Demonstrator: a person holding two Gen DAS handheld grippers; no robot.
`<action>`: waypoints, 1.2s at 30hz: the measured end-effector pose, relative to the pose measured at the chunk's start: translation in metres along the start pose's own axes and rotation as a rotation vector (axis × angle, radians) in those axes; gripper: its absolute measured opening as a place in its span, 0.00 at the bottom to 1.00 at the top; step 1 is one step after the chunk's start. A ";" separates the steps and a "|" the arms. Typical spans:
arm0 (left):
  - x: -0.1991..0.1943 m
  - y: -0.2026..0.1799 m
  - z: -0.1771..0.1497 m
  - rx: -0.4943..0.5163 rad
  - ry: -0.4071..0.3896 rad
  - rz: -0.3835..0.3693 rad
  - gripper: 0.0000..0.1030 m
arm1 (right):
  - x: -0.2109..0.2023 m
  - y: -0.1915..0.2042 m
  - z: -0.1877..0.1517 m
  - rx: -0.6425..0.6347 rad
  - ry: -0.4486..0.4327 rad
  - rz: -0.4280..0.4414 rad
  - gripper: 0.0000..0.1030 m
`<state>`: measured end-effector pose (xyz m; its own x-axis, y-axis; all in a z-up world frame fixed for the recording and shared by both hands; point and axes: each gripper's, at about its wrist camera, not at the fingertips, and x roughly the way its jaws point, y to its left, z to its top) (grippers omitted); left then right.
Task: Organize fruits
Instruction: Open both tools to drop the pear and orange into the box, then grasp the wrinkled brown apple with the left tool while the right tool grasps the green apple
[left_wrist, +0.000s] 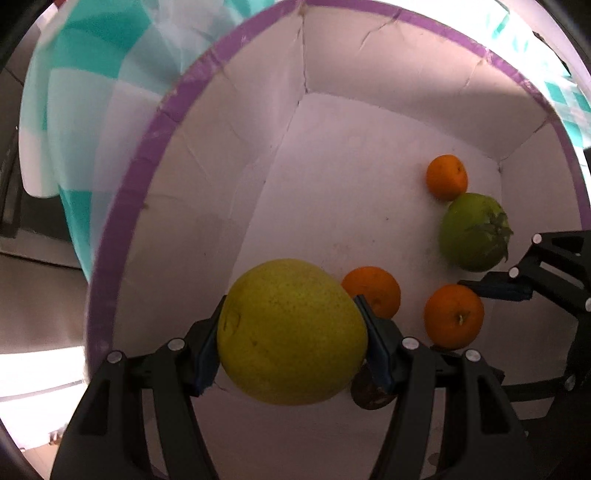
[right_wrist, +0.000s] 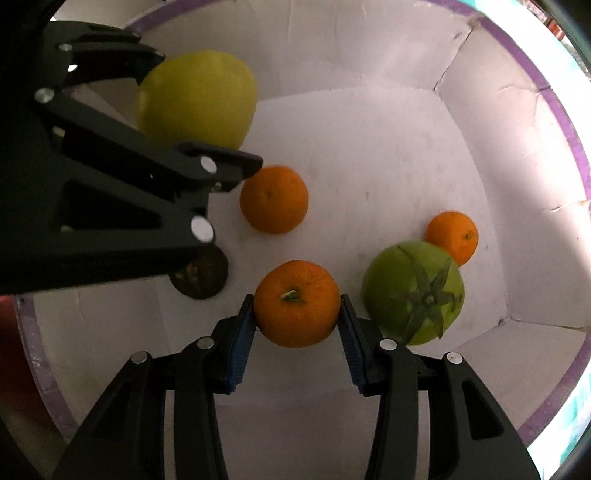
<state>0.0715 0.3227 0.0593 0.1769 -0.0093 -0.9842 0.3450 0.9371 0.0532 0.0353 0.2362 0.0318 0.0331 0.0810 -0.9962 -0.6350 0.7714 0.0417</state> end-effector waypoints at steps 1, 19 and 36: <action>0.001 0.000 0.000 0.001 0.007 0.000 0.63 | 0.002 0.000 0.000 0.000 0.013 -0.001 0.43; -0.012 0.002 -0.003 -0.037 -0.060 0.037 0.73 | -0.019 0.005 -0.012 -0.018 -0.039 0.010 0.77; -0.171 -0.169 -0.057 -0.302 -0.611 0.268 0.98 | -0.165 -0.098 -0.224 0.219 -0.609 0.096 0.84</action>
<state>-0.0700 0.1854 0.2085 0.7324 0.1232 -0.6697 -0.0359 0.9891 0.1427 -0.0806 0.0062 0.1749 0.4561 0.4492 -0.7682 -0.4869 0.8485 0.2071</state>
